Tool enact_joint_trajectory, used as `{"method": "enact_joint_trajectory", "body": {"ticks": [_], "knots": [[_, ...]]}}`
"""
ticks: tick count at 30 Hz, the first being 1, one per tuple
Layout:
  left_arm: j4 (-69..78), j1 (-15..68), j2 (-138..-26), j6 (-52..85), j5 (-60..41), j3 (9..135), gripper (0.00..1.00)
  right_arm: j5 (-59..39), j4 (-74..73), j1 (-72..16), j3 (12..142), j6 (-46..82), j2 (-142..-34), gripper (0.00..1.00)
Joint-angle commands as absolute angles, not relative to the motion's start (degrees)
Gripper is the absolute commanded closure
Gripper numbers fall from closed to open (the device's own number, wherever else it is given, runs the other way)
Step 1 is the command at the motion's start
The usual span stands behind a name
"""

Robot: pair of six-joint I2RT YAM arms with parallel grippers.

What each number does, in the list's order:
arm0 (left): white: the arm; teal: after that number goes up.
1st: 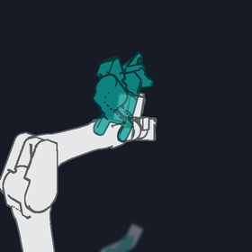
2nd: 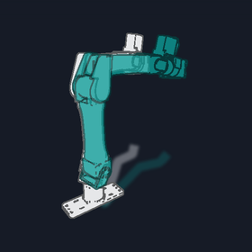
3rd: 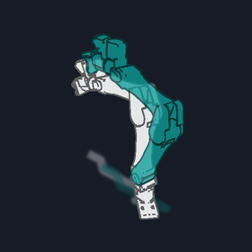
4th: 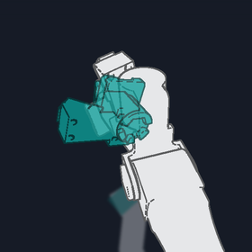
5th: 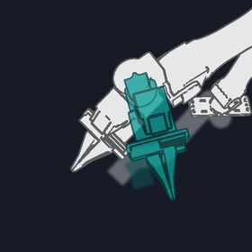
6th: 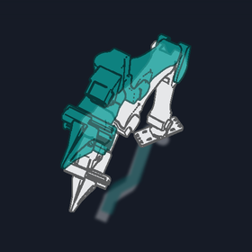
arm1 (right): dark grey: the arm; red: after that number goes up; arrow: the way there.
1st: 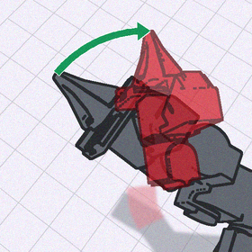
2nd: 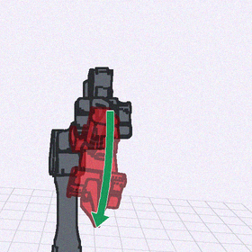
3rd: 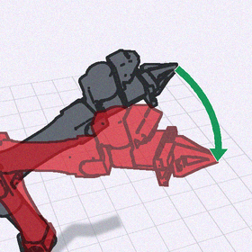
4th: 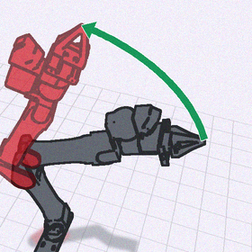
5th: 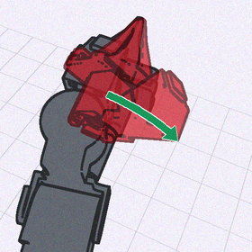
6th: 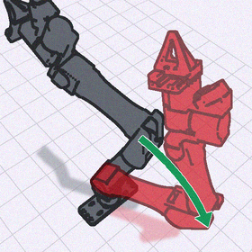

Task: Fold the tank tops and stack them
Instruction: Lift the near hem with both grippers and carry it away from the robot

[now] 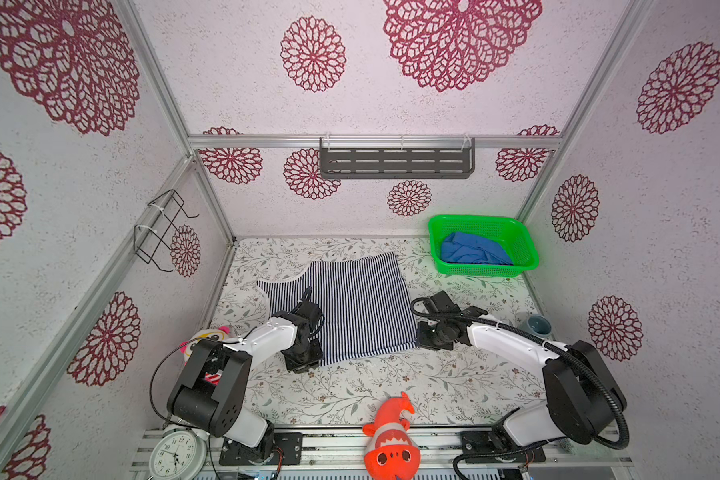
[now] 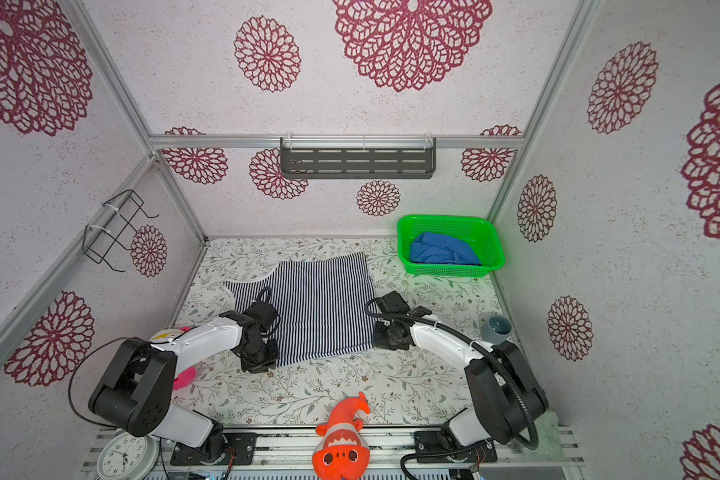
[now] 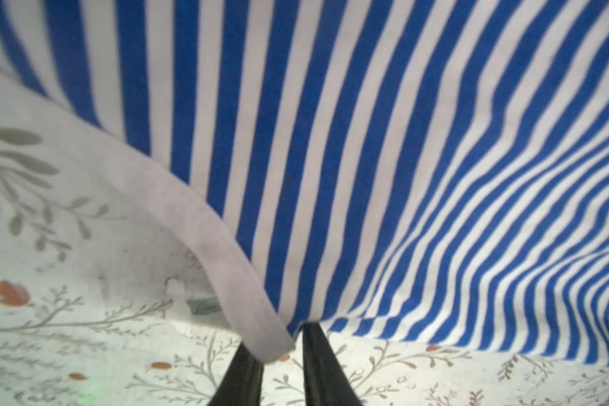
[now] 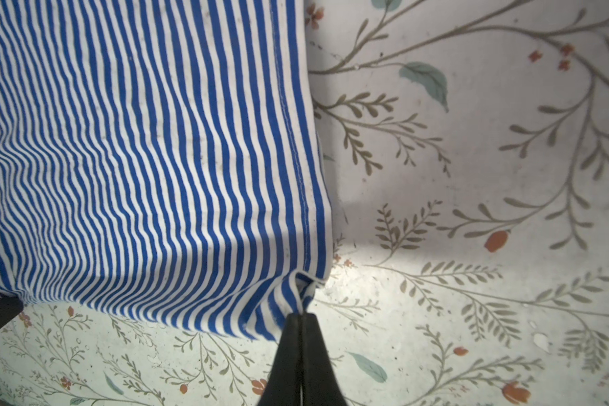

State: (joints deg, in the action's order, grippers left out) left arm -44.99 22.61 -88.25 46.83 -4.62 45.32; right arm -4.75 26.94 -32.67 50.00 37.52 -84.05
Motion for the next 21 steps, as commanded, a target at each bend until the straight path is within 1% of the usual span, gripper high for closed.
{"method": "enact_joint_trajectory", "body": {"ticks": [1,4,8,13,21], "knots": [[-42.03,22.75,-89.87,47.13,-1.76,45.71,0.90,-4.59,26.90,-32.52,49.50,37.72,-83.57,1.00],[-44.14,22.76,-88.76,46.61,-0.88,47.07,0.96,-4.90,26.84,-32.52,50.04,37.48,-83.97,1.00],[-49.21,22.75,-86.70,44.98,0.99,50.15,1.00,-4.98,28.30,-32.52,52.71,36.19,-84.29,1.00],[-53.35,22.48,-87.14,41.85,3.83,55.72,1.00,-4.21,31.74,-32.26,57.25,32.66,-86.73,1.00],[-56.93,19.87,-92.94,34.69,5.13,65.30,1.00,-3.56,33.85,-29.47,63.64,28.08,-91.42,1.00]]}}
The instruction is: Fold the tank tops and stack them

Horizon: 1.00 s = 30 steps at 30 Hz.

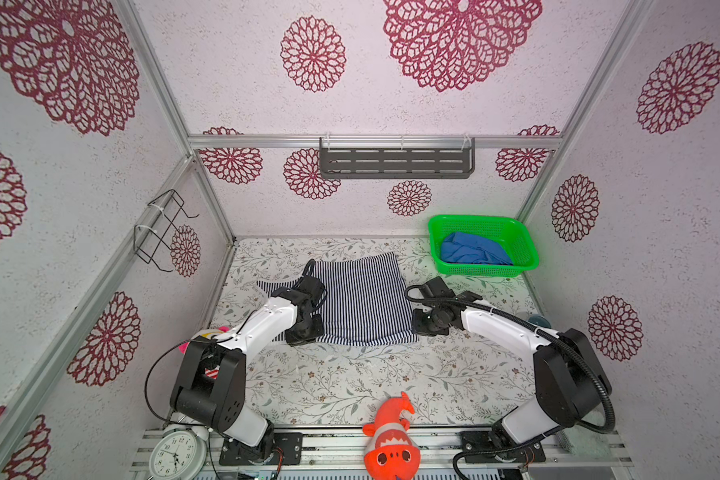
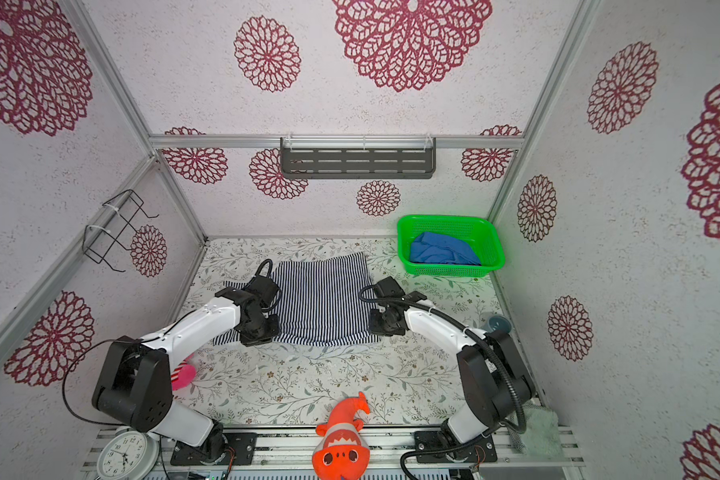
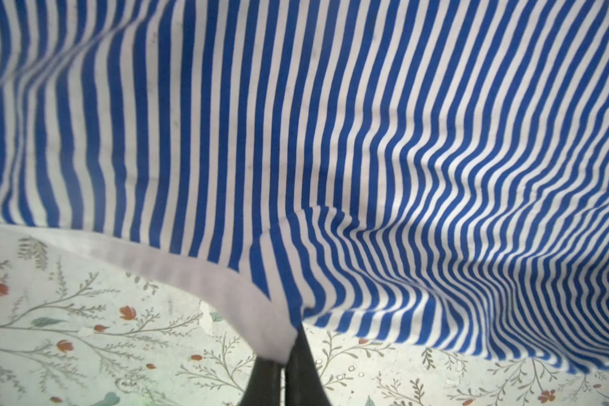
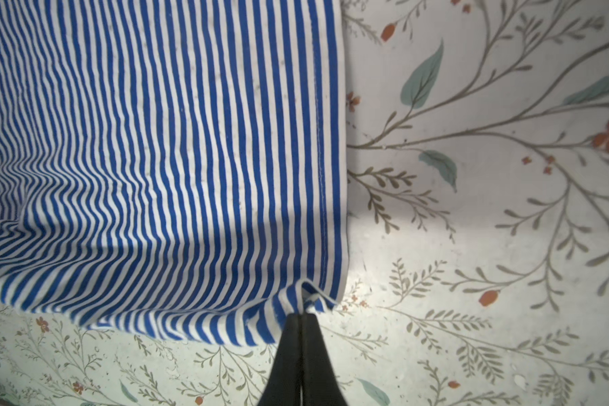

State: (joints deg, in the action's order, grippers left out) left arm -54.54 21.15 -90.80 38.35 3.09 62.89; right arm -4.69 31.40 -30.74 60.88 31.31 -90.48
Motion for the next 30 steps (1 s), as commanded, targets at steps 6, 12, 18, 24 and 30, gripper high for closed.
{"method": "enact_joint_trajectory", "body": {"ticks": [6,12,18,24,30], "knots": [[-57.92,18.21,-98.55,29.90,4.93,72.88,1.00,-2.51,36.27,-27.80,71.06,23.64,-96.89,1.00],[-57.63,16.15,-104.35,26.84,3.15,78.25,1.00,-1.68,36.64,-26.00,78.43,20.59,-103.16,1.00],[-59.07,14.32,-110.47,23.55,1.53,84.62,1.00,-1.07,37.56,-24.75,87.94,17.90,-111.32,1.00],[-63.60,12.04,-119.09,20.45,0.88,94.36,1.00,-0.44,39.84,-23.06,98.10,16.14,-119.65,1.00],[-66.97,9.67,-122.76,18.37,-0.41,103.67,0.41,-0.17,40.74,-21.68,107.52,15.05,-125.39,0.72]]}}
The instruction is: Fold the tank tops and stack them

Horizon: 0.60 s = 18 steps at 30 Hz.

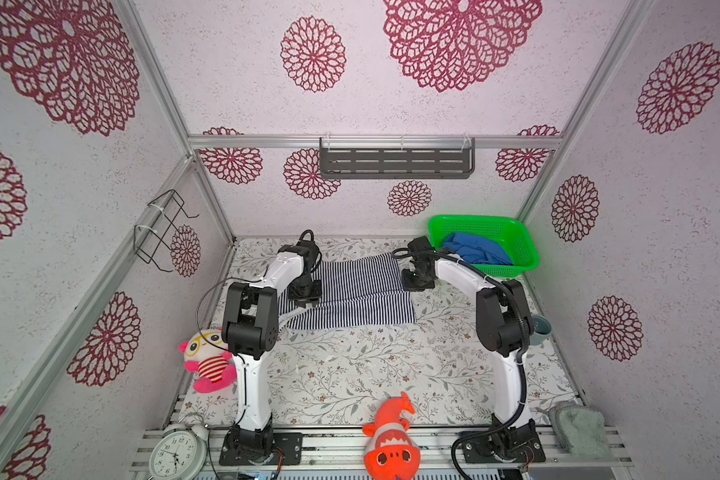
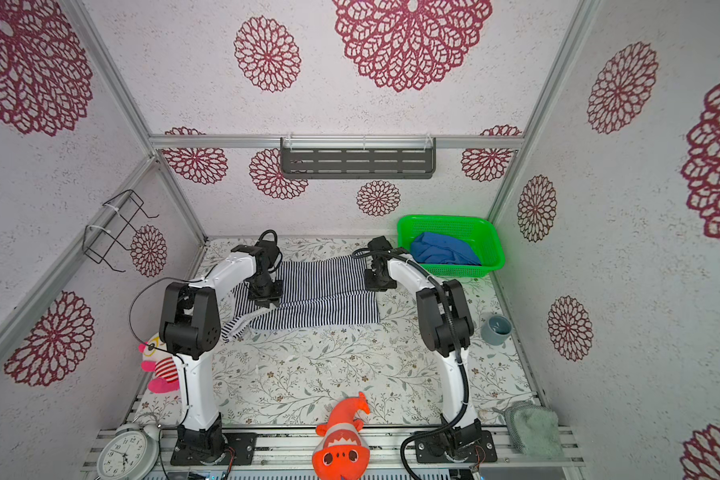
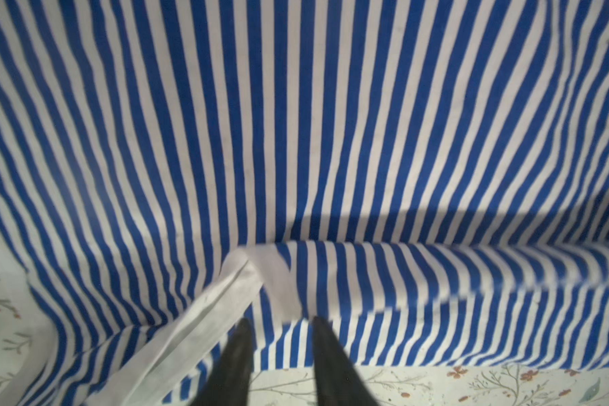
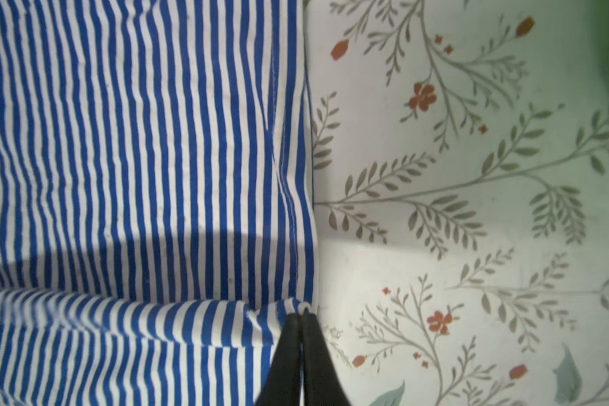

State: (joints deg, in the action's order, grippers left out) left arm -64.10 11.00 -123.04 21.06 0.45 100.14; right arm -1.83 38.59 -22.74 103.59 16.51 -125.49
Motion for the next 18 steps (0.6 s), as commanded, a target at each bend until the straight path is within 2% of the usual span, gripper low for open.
{"method": "enact_joint_trajectory", "body": {"ticks": [1,4,8,13,18], "knots": [[-67.49,8.98,-122.11,18.43,-0.75,104.44,0.36,0.40,40.64,-21.50,108.00,14.96,-125.14,0.64],[-68.38,7.34,-117.29,19.59,-0.20,102.99,0.28,1.88,40.41,-21.33,105.69,15.03,-122.28,0.57],[-66.96,5.45,-106.33,22.96,1.98,91.59,0.30,-1.31,35.96,-21.81,92.88,18.69,-114.73,0.58],[-60.04,2.69,-98.29,28.20,2.58,76.39,0.36,-6.34,26.03,-24.46,79.92,24.89,-110.05,0.65],[-52.31,2.55,-98.07,31.38,1.27,72.80,0.33,-6.64,24.80,-29.00,83.31,25.54,-114.41,0.72]]}}
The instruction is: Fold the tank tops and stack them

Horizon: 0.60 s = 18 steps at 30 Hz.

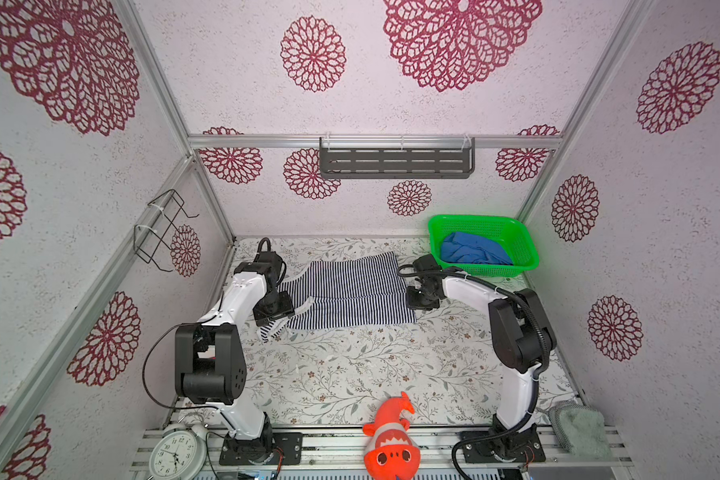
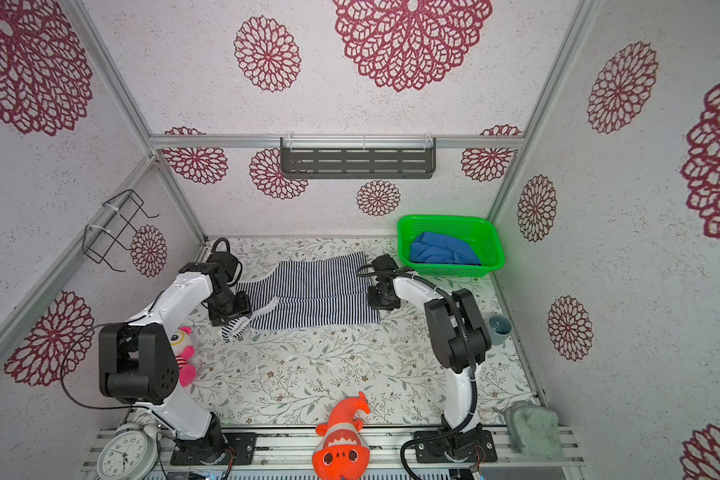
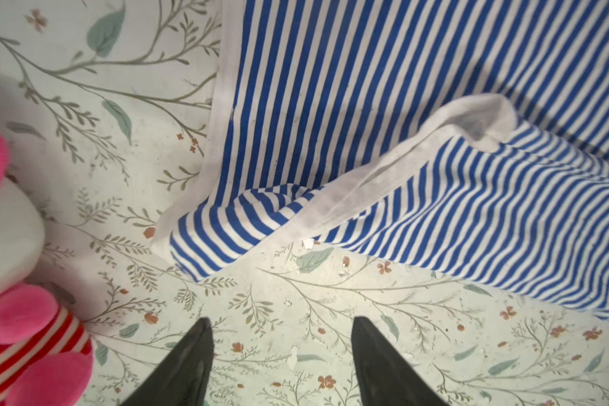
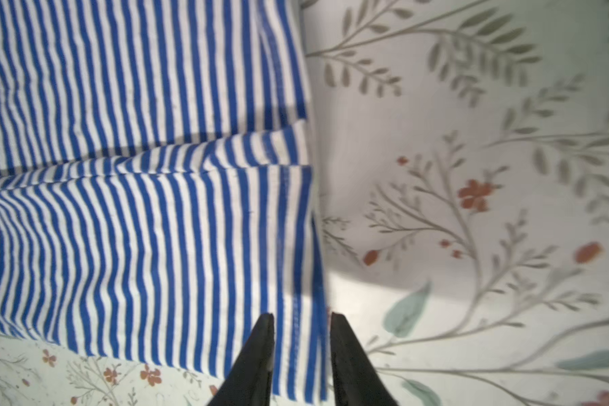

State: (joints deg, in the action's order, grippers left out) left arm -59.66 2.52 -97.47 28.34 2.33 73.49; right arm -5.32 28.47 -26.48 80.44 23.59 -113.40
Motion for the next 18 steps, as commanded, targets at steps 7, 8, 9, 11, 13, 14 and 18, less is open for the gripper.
{"method": "enact_joint_trajectory", "body": {"ticks": [7,8,9,11,13,14,18], "knots": [[-54.49,3.08,-98.05,30.50,4.17,72.68,0.38,-1.86,22.63,-28.20,85.60,27.32,-120.51,0.81],[-55.04,3.03,-97.10,30.38,5.15,71.99,0.39,-1.35,22.44,-27.89,85.61,27.44,-120.90,0.81],[-55.65,2.99,-96.19,30.37,5.99,71.30,0.39,-1.17,22.12,-27.65,85.52,27.63,-121.09,0.81],[-56.72,2.99,-94.96,30.52,7.37,70.27,0.42,-0.88,21.96,-27.44,85.51,27.60,-121.50,0.82],[-57.39,2.99,-94.45,30.73,8.01,69.27,0.46,-0.64,21.97,-27.41,85.61,27.65,-121.88,0.82],[-57.33,2.99,-94.39,30.82,8.00,68.69,0.48,-0.63,22.02,-27.34,85.63,27.68,-122.06,0.82],[-55.93,2.99,-95.21,31.09,7.47,66.71,0.55,-0.53,21.97,-27.35,85.52,27.69,-122.52,0.82]]}}
